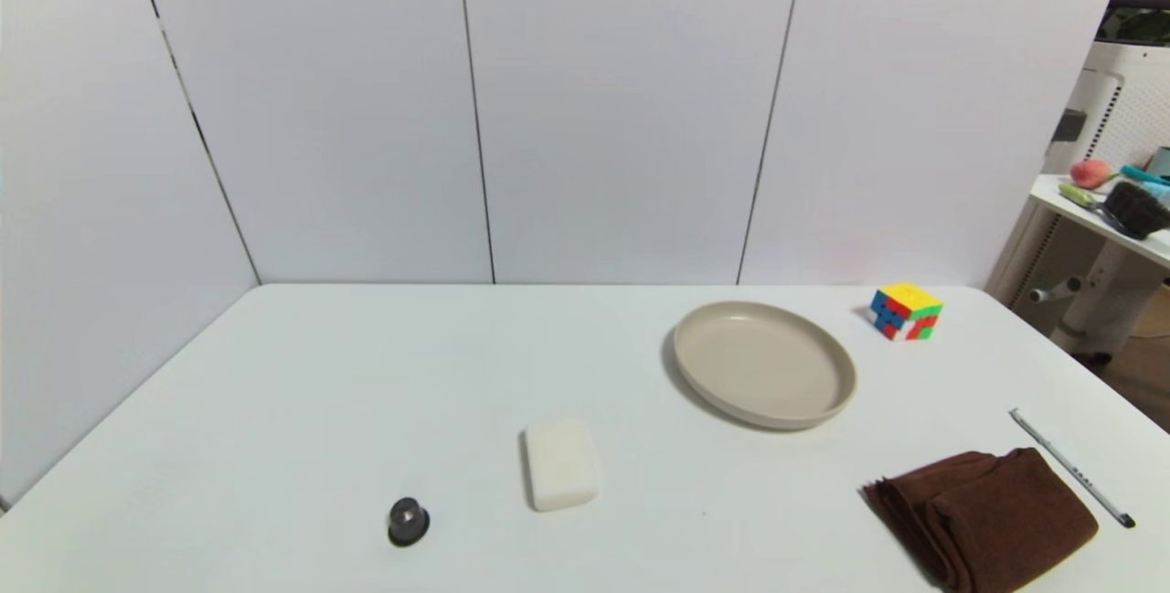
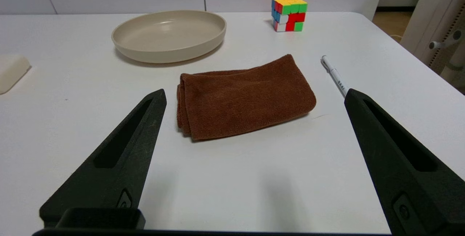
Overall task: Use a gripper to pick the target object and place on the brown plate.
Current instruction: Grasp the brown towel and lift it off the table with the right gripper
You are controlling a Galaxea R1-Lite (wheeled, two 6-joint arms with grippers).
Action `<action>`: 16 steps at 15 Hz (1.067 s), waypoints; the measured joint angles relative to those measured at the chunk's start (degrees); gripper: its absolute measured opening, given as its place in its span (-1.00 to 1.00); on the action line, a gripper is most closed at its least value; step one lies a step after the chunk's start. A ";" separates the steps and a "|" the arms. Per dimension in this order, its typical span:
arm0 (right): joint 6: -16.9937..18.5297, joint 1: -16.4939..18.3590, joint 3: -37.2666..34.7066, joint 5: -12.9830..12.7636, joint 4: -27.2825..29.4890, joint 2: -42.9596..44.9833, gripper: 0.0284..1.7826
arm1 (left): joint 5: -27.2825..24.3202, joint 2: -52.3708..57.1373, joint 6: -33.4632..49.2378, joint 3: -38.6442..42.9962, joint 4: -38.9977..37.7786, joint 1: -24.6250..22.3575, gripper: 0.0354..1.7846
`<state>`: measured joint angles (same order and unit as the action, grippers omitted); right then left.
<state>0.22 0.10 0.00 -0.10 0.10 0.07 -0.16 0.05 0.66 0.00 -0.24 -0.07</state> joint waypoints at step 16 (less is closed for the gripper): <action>12.20 -5.33 47.76 1.06 25.70 -52.08 0.90 | -0.02 0.00 0.00 0.00 0.02 0.02 0.89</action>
<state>12.42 -5.23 47.76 0.96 25.80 -52.01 -0.18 0.05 0.66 0.00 -0.22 -0.05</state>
